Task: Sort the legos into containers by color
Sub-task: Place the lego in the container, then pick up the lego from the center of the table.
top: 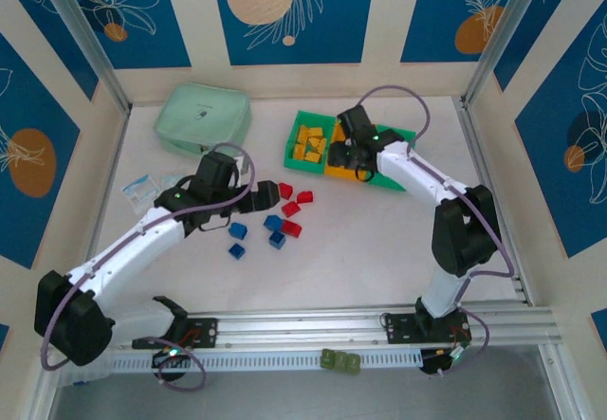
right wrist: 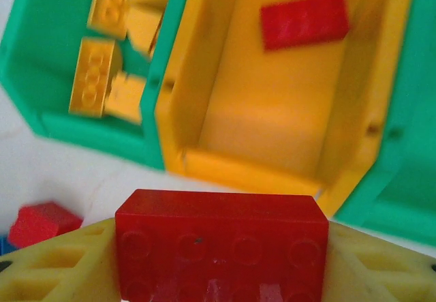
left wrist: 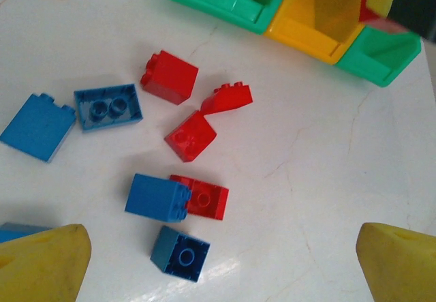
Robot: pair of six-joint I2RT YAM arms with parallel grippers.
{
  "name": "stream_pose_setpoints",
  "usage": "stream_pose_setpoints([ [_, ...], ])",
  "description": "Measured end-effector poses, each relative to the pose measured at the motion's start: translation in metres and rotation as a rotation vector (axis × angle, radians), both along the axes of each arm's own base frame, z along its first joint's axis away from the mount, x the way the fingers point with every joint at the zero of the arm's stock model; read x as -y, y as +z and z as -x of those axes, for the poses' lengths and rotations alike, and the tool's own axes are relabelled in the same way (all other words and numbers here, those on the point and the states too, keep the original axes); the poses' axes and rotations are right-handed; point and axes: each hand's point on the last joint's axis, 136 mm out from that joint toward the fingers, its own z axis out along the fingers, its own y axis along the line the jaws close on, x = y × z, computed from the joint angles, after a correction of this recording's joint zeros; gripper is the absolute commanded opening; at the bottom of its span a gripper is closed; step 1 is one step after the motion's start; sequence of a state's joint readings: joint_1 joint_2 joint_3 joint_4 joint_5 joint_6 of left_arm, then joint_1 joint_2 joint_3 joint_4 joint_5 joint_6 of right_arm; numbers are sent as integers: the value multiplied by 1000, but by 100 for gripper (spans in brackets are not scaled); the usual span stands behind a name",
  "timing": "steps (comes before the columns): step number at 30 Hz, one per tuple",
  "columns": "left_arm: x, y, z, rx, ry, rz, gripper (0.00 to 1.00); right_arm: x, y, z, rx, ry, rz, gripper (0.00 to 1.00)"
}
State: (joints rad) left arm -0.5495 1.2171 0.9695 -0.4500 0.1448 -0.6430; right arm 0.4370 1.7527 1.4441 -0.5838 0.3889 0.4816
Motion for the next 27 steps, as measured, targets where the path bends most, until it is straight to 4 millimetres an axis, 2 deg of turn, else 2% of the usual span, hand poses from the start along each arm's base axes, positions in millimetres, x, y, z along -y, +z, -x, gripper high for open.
stream_pose_setpoints([
  [3, 6, 1, -8, 2, -9, 0, 99, 12, 2, -24, 13, -28, 5, 63],
  [9, 14, -3, -20, -6, -20, -6, 99, 18, -11, -65, 11, -31, 37, 67],
  [12, 15, -6, -22, -13, -18, -9, 99, 19, -19, -80, 4, -25, 42, 71],
  [15, 16, -7, -23, -16, -19, -5, 99, 20, -22, -87, -6, -19, 52, 76],
  [22, 17, -4, -25, -10, -22, 7, 99, 20, -14, -84, 5, 0, 60, 81],
  [24, 16, -2, -25, -6, -22, 10, 99, 19, -12, -74, 4, 11, 60, 81],
  [27, 15, 7, -23, 15, -21, 22, 99, 12, -7, -48, -7, 42, 44, 81],
])
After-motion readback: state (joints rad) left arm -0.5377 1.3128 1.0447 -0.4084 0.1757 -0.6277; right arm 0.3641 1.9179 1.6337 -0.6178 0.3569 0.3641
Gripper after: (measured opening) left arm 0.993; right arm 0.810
